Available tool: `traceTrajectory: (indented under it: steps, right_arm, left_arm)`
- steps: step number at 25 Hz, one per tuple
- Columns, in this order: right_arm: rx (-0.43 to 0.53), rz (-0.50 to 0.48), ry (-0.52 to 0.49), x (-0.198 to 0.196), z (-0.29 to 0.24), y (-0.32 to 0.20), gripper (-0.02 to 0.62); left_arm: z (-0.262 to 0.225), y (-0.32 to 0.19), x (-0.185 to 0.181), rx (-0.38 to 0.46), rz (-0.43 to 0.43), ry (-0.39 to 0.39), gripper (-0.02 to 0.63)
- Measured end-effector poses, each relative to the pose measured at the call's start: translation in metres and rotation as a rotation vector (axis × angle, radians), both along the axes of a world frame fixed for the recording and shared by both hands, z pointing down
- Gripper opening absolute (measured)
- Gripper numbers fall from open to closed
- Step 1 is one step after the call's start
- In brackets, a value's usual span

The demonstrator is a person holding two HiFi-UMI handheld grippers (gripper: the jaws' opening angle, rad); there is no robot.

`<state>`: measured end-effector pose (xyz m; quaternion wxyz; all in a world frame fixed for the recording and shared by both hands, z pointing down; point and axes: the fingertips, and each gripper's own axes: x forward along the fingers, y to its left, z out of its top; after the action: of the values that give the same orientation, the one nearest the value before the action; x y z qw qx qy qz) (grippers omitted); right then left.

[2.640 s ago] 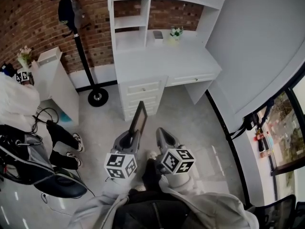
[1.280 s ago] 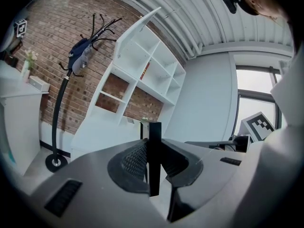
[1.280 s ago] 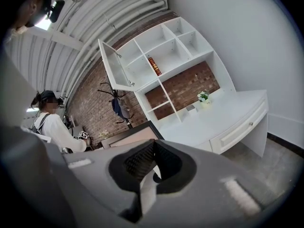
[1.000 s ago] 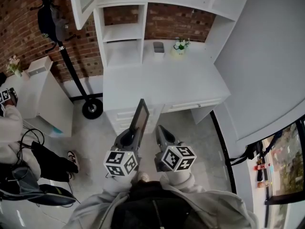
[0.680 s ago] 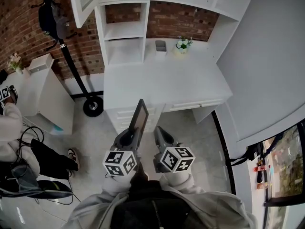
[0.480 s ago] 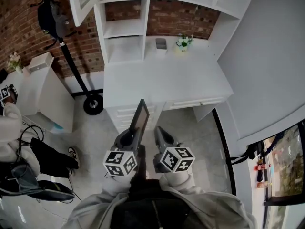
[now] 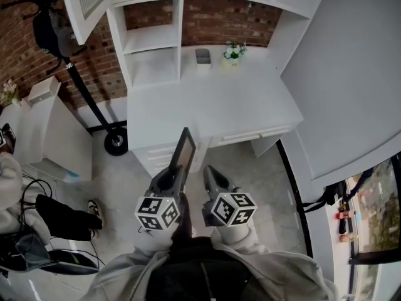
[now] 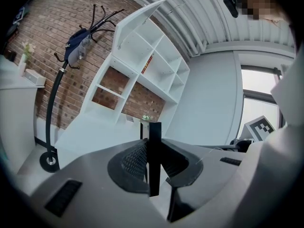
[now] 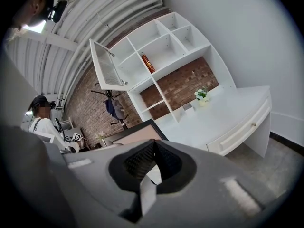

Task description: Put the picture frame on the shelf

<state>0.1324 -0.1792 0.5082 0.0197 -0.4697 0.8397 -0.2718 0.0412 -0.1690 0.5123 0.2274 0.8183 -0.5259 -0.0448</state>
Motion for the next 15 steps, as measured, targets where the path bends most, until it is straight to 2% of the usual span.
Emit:
traceTrajectory:
  steps: [8,15]
  right_arm:
    - [-0.009,0.006,-0.005,-0.001,0.0,-0.059,0.0]
    - [-0.018,-0.034,-0.011,-0.022,-0.001,-0.116,0.0]
  left_arm:
    - [-0.004,-0.059,0.0,0.008,0.001,-0.003,0.063]
    - [-0.009,-0.115,-0.02,0.012,-0.031,-0.019,0.063]
